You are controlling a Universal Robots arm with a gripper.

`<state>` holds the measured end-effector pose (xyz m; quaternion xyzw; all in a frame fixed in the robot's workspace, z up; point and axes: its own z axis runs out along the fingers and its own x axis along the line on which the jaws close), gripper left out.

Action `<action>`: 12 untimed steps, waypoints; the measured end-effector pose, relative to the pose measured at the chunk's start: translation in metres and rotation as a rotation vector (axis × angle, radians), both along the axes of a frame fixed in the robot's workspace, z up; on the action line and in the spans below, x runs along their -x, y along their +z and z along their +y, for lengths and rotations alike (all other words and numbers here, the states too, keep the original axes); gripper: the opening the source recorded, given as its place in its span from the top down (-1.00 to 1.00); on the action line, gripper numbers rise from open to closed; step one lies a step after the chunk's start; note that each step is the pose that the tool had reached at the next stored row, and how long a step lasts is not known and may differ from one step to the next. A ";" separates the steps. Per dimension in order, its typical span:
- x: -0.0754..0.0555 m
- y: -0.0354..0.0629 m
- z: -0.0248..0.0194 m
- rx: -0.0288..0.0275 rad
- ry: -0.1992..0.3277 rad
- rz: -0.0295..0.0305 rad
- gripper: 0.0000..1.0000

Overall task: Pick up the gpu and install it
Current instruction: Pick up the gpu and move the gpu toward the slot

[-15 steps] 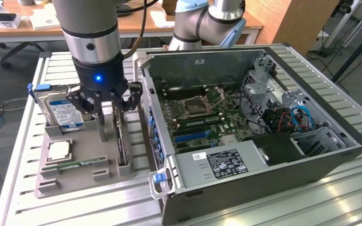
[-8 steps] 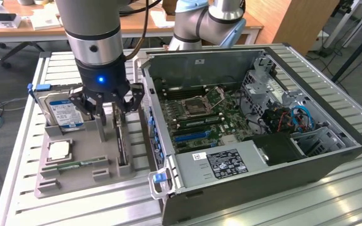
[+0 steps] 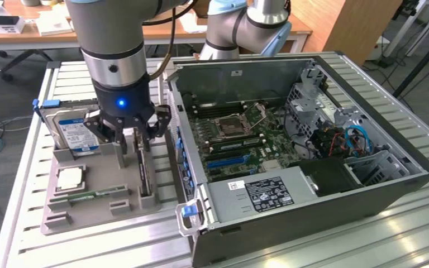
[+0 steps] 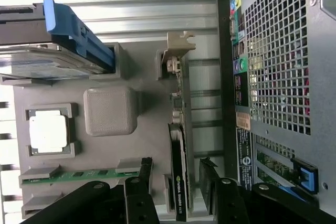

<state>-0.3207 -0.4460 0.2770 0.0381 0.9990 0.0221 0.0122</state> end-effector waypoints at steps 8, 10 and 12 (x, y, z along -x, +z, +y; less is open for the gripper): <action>-0.001 -0.0024 -0.0010 0.0000 0.000 0.0006 0.03; -0.002 -0.0024 -0.0012 0.0000 0.000 0.0010 0.03; -0.002 -0.0037 -0.0016 -0.0002 0.000 0.0007 0.03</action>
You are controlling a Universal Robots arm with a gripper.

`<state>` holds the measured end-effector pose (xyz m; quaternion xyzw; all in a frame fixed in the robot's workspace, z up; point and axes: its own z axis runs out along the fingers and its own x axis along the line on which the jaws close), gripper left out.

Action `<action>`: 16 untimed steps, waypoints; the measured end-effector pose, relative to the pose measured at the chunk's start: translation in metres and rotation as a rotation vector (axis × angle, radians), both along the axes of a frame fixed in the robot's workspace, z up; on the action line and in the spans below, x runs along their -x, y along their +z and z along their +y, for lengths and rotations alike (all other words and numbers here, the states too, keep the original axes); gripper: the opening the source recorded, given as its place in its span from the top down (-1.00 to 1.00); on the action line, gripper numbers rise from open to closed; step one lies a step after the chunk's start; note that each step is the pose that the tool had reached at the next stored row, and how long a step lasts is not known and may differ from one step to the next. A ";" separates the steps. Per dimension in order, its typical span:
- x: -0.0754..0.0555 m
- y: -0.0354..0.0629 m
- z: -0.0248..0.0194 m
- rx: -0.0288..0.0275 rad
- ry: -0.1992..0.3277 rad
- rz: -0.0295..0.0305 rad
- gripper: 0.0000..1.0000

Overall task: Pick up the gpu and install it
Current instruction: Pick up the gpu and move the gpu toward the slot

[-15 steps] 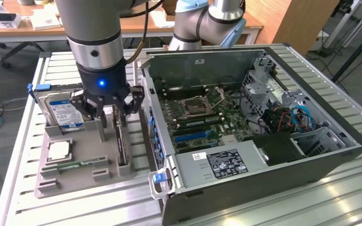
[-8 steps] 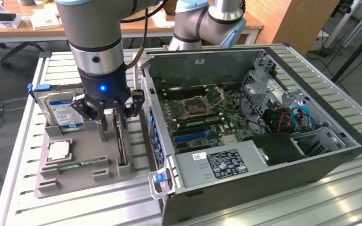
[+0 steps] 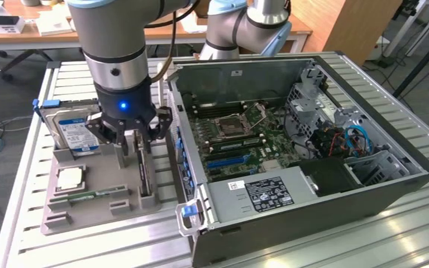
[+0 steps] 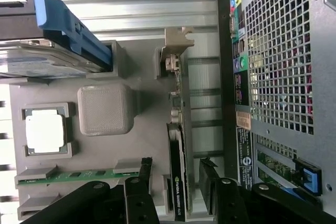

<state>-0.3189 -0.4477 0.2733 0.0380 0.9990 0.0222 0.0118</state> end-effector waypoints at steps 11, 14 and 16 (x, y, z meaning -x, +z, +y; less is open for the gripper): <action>0.000 -0.0114 -0.0012 0.0003 0.006 0.0049 0.03; 0.000 -0.0117 -0.0062 0.0003 0.006 0.0051 0.03; 0.000 -0.0120 -0.0070 0.0002 0.006 0.0051 0.03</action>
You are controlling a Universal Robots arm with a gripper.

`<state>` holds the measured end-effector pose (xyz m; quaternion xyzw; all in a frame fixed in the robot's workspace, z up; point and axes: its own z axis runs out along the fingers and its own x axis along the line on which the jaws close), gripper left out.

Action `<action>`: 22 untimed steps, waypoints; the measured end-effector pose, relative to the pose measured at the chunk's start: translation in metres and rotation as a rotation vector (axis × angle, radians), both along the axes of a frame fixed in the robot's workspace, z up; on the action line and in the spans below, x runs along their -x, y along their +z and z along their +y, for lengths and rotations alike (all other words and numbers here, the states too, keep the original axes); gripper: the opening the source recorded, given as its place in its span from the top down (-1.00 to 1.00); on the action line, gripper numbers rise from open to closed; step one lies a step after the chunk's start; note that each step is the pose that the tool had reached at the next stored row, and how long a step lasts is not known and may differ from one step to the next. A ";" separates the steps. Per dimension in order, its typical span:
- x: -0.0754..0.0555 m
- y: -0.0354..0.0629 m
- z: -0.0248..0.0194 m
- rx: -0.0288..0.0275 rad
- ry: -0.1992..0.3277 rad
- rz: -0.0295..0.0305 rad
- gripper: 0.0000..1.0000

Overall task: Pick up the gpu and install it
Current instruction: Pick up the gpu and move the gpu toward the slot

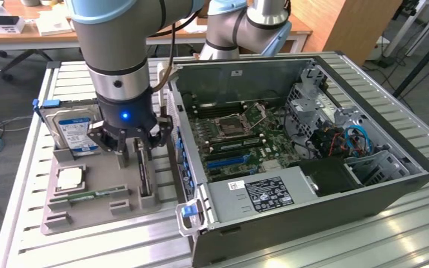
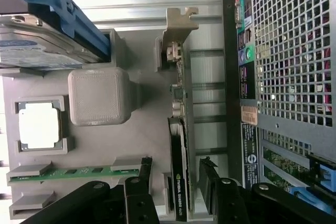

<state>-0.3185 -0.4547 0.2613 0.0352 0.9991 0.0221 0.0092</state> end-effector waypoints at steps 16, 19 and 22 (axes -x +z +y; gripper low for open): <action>-0.001 -0.0200 -0.0002 0.0001 0.000 0.0002 0.03; -0.004 -0.0203 -0.0002 0.0000 0.000 0.0003 0.03; -0.004 -0.0224 -0.0002 0.0000 0.000 0.0003 0.03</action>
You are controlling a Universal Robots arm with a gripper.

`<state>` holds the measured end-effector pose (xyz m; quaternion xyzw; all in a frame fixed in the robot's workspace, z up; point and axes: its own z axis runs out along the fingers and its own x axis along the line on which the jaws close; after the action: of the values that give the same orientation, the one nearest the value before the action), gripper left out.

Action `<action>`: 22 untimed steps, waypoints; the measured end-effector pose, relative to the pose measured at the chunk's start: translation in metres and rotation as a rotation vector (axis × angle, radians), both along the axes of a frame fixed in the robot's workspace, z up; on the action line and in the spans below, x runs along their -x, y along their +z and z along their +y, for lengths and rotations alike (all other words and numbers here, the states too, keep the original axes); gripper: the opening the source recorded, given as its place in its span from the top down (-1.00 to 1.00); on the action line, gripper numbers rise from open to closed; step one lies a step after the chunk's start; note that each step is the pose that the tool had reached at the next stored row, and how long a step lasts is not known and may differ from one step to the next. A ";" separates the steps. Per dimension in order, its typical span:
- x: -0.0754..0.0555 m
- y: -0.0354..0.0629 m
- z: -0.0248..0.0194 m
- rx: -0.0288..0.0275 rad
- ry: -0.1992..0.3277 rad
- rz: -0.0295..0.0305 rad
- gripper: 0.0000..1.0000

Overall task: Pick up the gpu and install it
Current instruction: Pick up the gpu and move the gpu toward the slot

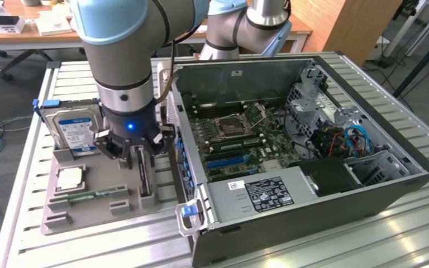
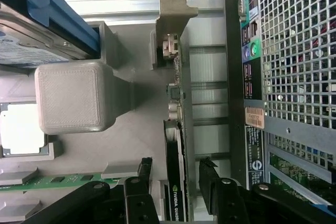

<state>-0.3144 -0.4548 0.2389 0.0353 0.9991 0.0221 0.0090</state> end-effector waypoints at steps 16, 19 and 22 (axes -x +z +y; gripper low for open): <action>0.000 -0.0080 0.0000 0.0000 0.000 0.0001 0.03; 0.000 -0.0084 0.0008 -0.0002 0.000 -0.0002 0.03; 0.000 -0.0085 0.0017 -0.0002 0.000 -0.0001 0.03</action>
<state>-0.3143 -0.4531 0.2304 0.0352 0.9991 0.0222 0.0091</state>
